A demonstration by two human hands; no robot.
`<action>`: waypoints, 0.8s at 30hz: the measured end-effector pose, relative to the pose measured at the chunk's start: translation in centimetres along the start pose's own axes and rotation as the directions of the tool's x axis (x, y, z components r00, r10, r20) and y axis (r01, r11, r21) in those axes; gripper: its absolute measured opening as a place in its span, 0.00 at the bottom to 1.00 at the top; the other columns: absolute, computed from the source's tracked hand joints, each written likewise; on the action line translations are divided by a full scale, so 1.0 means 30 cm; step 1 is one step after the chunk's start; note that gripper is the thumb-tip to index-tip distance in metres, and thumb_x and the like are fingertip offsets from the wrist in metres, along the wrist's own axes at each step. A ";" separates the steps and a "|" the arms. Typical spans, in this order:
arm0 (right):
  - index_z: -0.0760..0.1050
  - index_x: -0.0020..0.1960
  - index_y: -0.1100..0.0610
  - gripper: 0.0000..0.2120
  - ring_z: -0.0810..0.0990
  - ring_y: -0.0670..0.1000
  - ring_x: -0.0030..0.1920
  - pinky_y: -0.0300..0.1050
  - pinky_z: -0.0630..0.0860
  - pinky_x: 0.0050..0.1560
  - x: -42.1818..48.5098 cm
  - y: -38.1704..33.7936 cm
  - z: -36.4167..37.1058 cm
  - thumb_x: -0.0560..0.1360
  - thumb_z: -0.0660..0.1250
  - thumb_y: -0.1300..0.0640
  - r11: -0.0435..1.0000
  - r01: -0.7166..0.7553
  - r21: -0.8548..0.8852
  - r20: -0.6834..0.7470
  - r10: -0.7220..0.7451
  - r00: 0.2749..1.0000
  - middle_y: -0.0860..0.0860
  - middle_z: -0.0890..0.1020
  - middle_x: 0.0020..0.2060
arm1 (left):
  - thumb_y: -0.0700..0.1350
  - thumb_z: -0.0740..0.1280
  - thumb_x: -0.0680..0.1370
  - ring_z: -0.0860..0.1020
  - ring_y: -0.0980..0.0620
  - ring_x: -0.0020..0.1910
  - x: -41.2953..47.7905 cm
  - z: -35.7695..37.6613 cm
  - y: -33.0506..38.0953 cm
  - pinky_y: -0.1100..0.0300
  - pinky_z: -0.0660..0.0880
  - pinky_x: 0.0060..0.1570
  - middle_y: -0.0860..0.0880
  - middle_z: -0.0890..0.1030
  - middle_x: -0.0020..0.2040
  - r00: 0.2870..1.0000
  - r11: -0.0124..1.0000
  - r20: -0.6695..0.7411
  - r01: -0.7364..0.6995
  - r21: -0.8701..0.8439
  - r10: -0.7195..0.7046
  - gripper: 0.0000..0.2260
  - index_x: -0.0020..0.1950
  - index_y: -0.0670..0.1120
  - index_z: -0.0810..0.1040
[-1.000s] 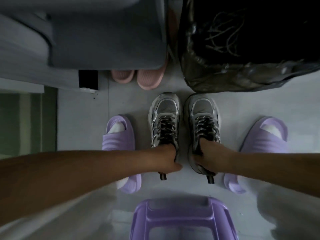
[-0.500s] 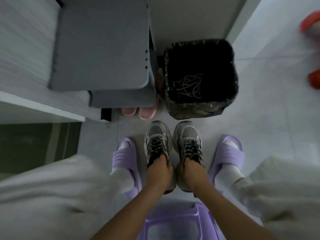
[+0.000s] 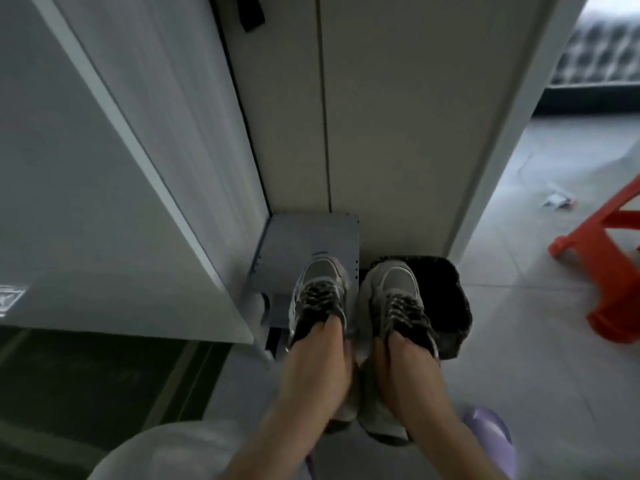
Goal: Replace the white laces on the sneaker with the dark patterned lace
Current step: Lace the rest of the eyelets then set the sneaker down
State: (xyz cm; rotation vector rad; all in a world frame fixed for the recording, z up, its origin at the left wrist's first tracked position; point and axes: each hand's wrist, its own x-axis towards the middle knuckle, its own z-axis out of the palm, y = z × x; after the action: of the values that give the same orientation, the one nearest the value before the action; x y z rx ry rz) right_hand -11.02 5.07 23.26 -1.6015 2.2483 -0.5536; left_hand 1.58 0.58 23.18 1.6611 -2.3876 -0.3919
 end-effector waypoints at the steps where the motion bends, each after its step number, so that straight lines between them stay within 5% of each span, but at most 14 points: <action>1: 0.75 0.54 0.60 0.13 0.78 0.58 0.54 0.50 0.73 0.56 0.062 -0.030 -0.029 0.79 0.57 0.53 0.999 0.036 0.031 -0.050 -0.035 0.998 0.56 0.80 0.52 | 0.51 0.59 0.79 0.79 0.47 0.48 0.063 -0.043 -0.023 0.57 0.70 0.39 0.49 0.79 0.51 0.999 1.000 -0.047 0.006 -0.010 -0.006 0.09 0.55 0.49 0.71; 7: 0.73 0.57 0.60 0.14 0.78 0.58 0.54 0.50 0.74 0.56 0.409 -0.224 -0.044 0.80 0.54 0.53 0.993 0.118 0.012 -0.060 -0.117 0.991 0.58 0.80 0.53 | 0.42 0.57 0.80 0.76 0.41 0.56 0.412 -0.172 -0.133 0.49 0.73 0.46 0.43 0.76 0.59 0.997 0.989 0.026 0.067 0.130 -0.071 0.11 0.62 0.45 0.69; 12: 0.74 0.55 0.60 0.12 0.79 0.59 0.52 0.48 0.74 0.49 0.651 -0.304 0.067 0.78 0.55 0.58 0.999 0.031 -0.043 0.034 -0.030 0.999 0.58 0.81 0.52 | 0.45 0.56 0.79 0.74 0.41 0.60 0.615 -0.137 -0.220 0.49 0.73 0.52 0.43 0.73 0.64 0.988 0.988 0.105 0.105 0.110 -0.117 0.13 0.63 0.46 0.68; 16: 0.74 0.52 0.60 0.11 0.79 0.60 0.49 0.49 0.70 0.45 0.789 -0.340 0.126 0.76 0.55 0.62 0.997 -0.064 -0.036 0.069 0.066 0.995 0.57 0.81 0.49 | 0.45 0.57 0.79 0.76 0.41 0.57 0.726 -0.086 -0.272 0.49 0.74 0.51 0.43 0.76 0.60 0.988 0.987 0.109 0.092 0.132 -0.107 0.12 0.61 0.46 0.69; 24: 0.67 0.63 0.63 0.15 0.78 0.57 0.57 0.54 0.70 0.57 0.855 -0.330 0.245 0.78 0.55 0.61 0.966 -0.103 -0.237 0.128 0.136 0.982 0.56 0.79 0.57 | 0.45 0.59 0.79 0.78 0.43 0.52 0.795 0.013 -0.329 0.50 0.75 0.48 0.44 0.78 0.54 0.992 0.991 0.101 0.060 0.118 -0.072 0.07 0.56 0.46 0.71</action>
State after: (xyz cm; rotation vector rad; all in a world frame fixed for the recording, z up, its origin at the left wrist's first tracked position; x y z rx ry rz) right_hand -7.55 -23.07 20.68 -1.5394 2.3490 -0.1451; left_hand 1.94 -25.02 19.96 1.8159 -2.4788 -0.3681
